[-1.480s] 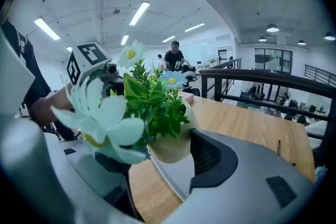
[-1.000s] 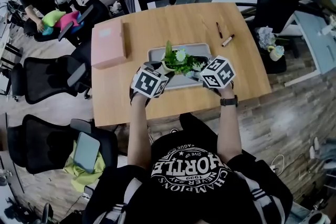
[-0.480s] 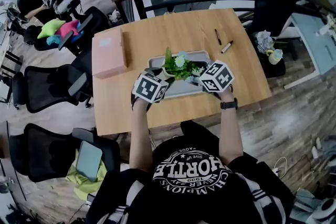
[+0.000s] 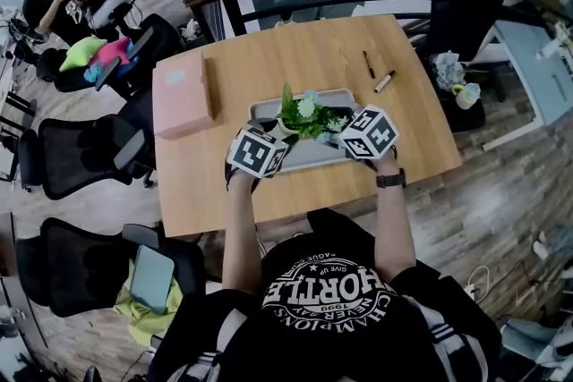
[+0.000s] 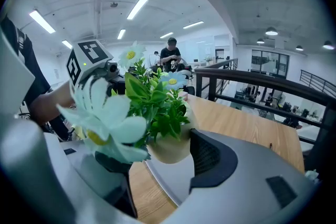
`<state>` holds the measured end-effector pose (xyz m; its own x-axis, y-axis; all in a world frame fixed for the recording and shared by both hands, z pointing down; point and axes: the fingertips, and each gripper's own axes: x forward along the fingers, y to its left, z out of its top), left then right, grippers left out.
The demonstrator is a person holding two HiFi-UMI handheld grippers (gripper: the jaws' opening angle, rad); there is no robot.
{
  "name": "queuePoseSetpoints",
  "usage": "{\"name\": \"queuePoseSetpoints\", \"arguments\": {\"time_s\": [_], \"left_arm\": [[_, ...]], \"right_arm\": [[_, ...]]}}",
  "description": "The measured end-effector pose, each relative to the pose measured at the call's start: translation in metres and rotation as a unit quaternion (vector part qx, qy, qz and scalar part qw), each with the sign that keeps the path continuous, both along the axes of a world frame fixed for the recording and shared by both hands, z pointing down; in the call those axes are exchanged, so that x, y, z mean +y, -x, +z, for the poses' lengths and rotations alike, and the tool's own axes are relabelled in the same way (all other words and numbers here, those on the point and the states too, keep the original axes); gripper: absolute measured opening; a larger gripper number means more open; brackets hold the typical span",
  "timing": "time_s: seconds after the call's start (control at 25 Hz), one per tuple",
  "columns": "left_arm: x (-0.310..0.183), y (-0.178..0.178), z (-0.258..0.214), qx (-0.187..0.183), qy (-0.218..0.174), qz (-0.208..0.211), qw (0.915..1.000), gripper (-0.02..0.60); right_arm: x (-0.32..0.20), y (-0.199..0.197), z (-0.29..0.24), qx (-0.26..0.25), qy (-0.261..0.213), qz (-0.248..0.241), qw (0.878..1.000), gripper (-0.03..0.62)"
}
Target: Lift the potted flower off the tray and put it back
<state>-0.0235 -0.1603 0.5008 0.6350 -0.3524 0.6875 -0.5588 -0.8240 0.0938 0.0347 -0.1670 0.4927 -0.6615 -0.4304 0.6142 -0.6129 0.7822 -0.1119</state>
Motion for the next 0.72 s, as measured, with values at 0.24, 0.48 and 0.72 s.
{"name": "queuePoseSetpoints", "arguments": {"time_s": [0.24, 0.48, 0.72], "left_arm": [[-0.007, -0.007, 0.003, -0.003, 0.002, 0.007, 1.0000, 0.265], [-0.011, -0.014, 0.005, -0.005, 0.005, 0.013, 0.9999, 0.265], [-0.016, -0.017, 0.007, -0.009, 0.011, 0.020, 0.9997, 0.265]], "right_arm": [[-0.006, -0.008, 0.003, -0.005, 0.003, 0.008, 1.000, 0.318], [-0.009, -0.014, 0.005, -0.002, 0.005, 0.013, 1.000, 0.318], [-0.013, -0.018, 0.007, -0.004, 0.006, 0.020, 1.000, 0.316]]}}
